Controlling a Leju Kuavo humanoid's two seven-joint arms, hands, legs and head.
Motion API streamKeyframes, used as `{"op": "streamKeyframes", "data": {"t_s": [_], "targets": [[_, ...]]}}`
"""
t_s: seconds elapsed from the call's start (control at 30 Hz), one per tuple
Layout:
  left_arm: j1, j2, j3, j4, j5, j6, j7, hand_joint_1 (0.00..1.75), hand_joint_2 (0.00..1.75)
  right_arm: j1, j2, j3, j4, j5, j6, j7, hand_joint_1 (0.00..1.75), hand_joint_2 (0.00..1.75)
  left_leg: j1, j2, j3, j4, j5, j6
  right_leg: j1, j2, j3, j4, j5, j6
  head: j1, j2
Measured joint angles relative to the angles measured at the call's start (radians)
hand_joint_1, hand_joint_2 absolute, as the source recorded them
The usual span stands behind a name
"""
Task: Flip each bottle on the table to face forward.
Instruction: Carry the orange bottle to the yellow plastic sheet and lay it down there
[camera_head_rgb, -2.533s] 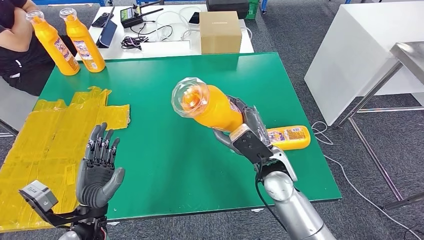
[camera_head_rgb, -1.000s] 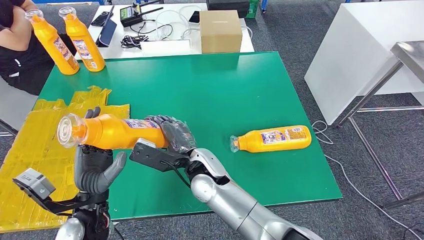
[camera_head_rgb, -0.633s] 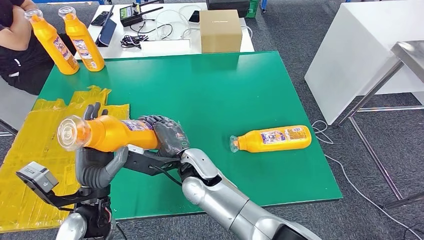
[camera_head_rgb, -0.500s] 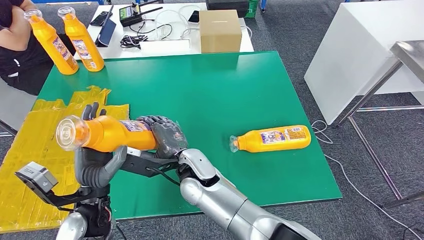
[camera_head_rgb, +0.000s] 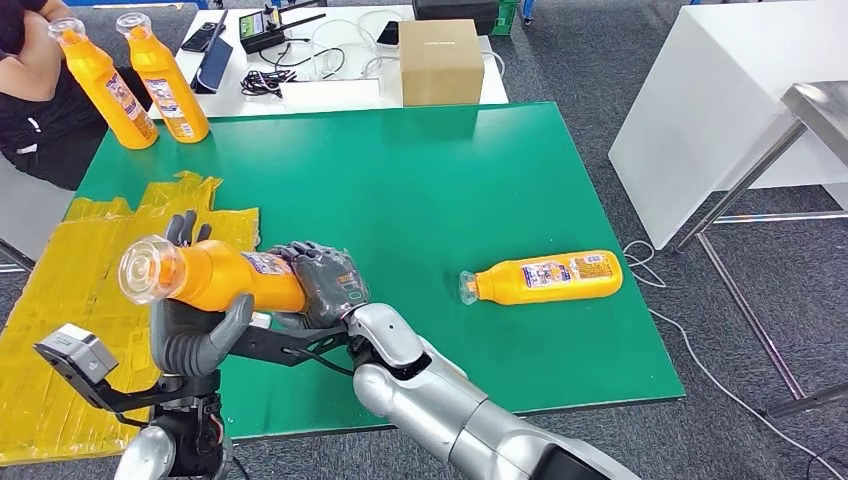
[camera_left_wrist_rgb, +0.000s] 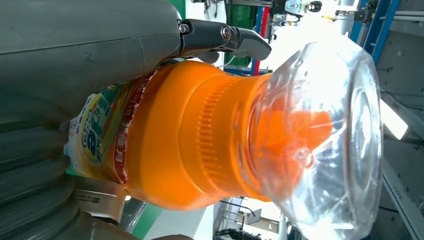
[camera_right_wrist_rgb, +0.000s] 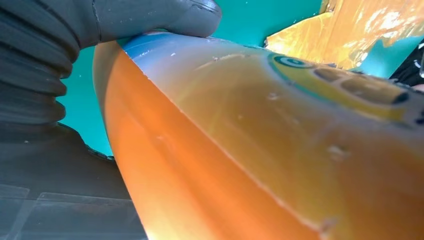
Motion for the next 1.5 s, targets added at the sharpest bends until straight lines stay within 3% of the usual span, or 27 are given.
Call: {"op": "streamKeyframes", "data": {"t_s": [0.03, 0.07, 0.1, 0.37, 1.33, 1.37, 1.47, 1.5], "targets": [[0.001, 0.000, 0.000, 0.000, 0.000, 0.001, -0.001, 1.44, 1.75, -0.002, 0.000, 0.004, 0.004, 0.004, -0.004, 0.001, 1.73, 1.75, 0.000, 0.000, 0.000, 0.000, 0.000, 0.000, 0.000, 0.000, 0.000, 0.000, 0.000, 0.000, 0.000, 0.000], [0.002, 0.000, 0.000, 0.001, -0.001, 0.001, -0.002, 1.70, 1.75, -0.003, 0.000, 0.007, 0.006, 0.008, -0.008, 0.002, 1.73, 1.75, 0.000, 0.000, 0.000, 0.000, 0.000, 0.000, 0.000, 0.000, 0.000, 0.000, 0.000, 0.000, 0.000, 0.000], [0.003, 0.000, 0.000, 0.001, -0.003, 0.002, -0.004, 1.75, 1.75, -0.003, 0.000, 0.009, 0.008, 0.013, -0.011, 0.004, 1.72, 1.75, 0.000, 0.000, 0.000, 0.000, 0.000, 0.000, 0.000, 0.000, 0.000, 0.000, 0.000, 0.000, 0.000, 0.000], [0.006, 0.001, 0.003, 0.001, -0.027, 0.006, -0.018, 1.75, 1.75, 0.000, 0.000, 0.034, 0.011, 0.043, -0.028, 0.027, 1.65, 1.75, 0.000, 0.000, 0.000, 0.000, 0.000, 0.000, 0.000, 0.000, 0.000, 0.000, 0.000, 0.000, 0.000, 0.000], [0.017, 0.002, 0.014, 0.001, -0.042, 0.007, -0.022, 1.75, 1.75, 0.020, 0.001, 0.044, 0.011, 0.044, -0.046, 0.043, 1.72, 1.75, 0.000, 0.000, 0.000, 0.000, 0.000, 0.000, 0.000, 0.000, 0.000, 0.000, 0.000, 0.000, 0.000, 0.000], [0.018, 0.002, 0.014, 0.001, -0.042, 0.007, -0.022, 1.75, 1.75, 0.020, 0.001, 0.044, 0.011, 0.044, -0.045, 0.043, 1.57, 1.75, 0.000, 0.000, 0.000, 0.000, 0.000, 0.000, 0.000, 0.000, 0.000, 0.000, 0.000, 0.000, 0.000, 0.000], [0.017, 0.002, 0.016, 0.001, -0.039, 0.006, -0.026, 1.75, 1.75, 0.020, 0.001, 0.044, 0.011, 0.041, -0.045, 0.043, 0.28, 1.75, 0.000, 0.000, 0.000, 0.000, 0.000, 0.000, 0.000, 0.000, 0.000, 0.000, 0.000, 0.000, 0.000, 0.000], [0.017, 0.002, 0.017, 0.001, -0.039, 0.006, -0.028, 1.75, 1.75, 0.020, 0.001, 0.044, 0.011, 0.040, -0.045, 0.043, 0.00, 1.75, 0.000, 0.000, 0.000, 0.000, 0.000, 0.000, 0.000, 0.000, 0.000, 0.000, 0.000, 0.000, 0.000, 0.000]]}}
